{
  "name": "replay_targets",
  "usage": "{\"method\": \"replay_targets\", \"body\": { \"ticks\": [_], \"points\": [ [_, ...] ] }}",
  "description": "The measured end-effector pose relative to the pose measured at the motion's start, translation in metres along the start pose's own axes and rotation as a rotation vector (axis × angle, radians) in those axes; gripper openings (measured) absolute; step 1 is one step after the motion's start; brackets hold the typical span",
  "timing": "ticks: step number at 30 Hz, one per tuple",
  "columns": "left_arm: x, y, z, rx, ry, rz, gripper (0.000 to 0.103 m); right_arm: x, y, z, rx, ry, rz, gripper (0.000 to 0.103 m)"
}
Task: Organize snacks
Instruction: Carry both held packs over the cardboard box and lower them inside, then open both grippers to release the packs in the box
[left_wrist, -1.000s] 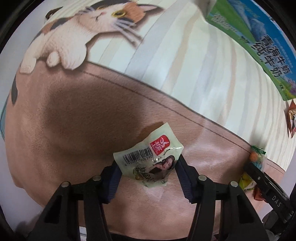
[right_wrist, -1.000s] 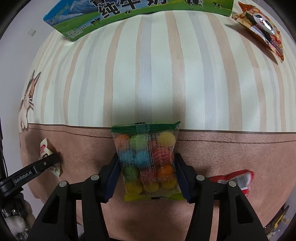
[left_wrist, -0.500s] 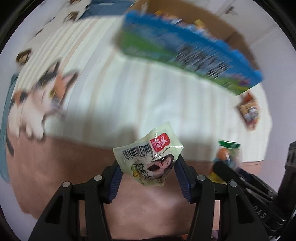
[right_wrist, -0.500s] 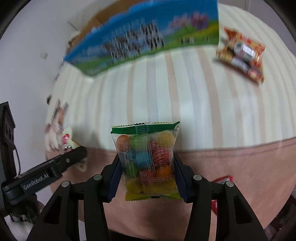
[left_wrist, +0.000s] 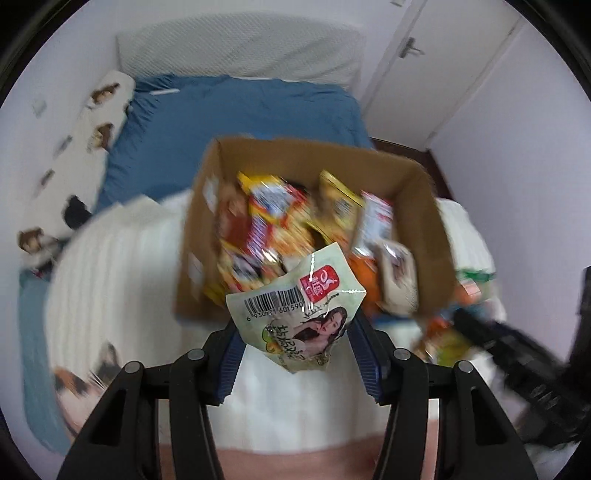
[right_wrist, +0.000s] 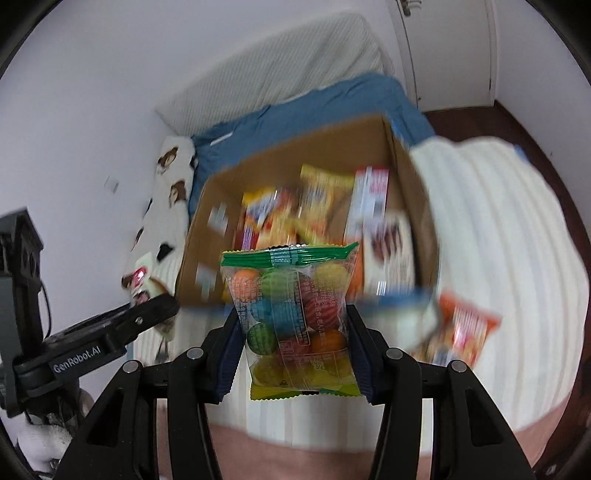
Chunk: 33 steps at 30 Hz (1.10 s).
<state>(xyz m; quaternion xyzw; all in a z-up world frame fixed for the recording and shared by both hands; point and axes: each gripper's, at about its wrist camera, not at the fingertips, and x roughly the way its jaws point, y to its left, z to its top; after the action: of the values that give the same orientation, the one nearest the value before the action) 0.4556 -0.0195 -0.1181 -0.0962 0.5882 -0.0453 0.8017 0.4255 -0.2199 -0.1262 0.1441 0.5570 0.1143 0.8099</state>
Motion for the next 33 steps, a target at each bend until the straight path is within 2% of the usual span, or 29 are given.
{"method": "replay_targets", "body": {
  "ticks": [4, 7, 10, 15, 21, 22, 23, 24, 25, 27, 33],
  "points": [
    [0.030, 0.022, 0.038, -0.023, 0.065, 0.037, 0.052, 0.021, -0.010, 0.060, 0.018, 0.002, -0.017, 0.054],
    [0.058, 0.037, 0.050, -0.043, 0.125, 0.061, 0.052, 0.051, -0.017, 0.094, 0.040, 0.033, -0.032, 0.054],
    [0.082, 0.049, 0.050, -0.066, 0.178, 0.078, 0.052, 0.079, -0.027, 0.113, 0.069, 0.071, -0.040, 0.054],
    [0.110, 0.056, 0.044, -0.053, 0.245, 0.109, 0.052, 0.119, -0.040, 0.122, 0.100, 0.125, -0.049, 0.054],
    [0.130, 0.061, 0.040, -0.073, 0.321, 0.141, 0.054, 0.152, -0.041, 0.116, 0.107, 0.173, -0.047, 0.055],
    [0.132, 0.060, 0.040, -0.063, 0.322, 0.147, 0.058, 0.160, -0.042, 0.117, 0.120, 0.194, -0.044, 0.060],
    [0.134, 0.059, 0.040, -0.053, 0.324, 0.160, 0.071, 0.164, -0.042, 0.117, 0.123, 0.206, -0.050, 0.080],
    [0.134, 0.058, 0.040, -0.046, 0.323, 0.162, 0.082, 0.166, -0.041, 0.117, 0.118, 0.220, -0.064, 0.092],
    [0.134, 0.056, 0.040, -0.046, 0.319, 0.148, 0.086, 0.168, -0.040, 0.118, 0.111, 0.226, -0.080, 0.099],
    [0.131, 0.052, 0.041, -0.045, 0.309, 0.144, 0.092, 0.166, -0.037, 0.119, 0.096, 0.227, -0.088, 0.099],
    [0.117, 0.044, 0.047, -0.044, 0.268, 0.128, 0.092, 0.146, -0.031, 0.120, 0.063, 0.218, -0.112, 0.099]
  ]
}}
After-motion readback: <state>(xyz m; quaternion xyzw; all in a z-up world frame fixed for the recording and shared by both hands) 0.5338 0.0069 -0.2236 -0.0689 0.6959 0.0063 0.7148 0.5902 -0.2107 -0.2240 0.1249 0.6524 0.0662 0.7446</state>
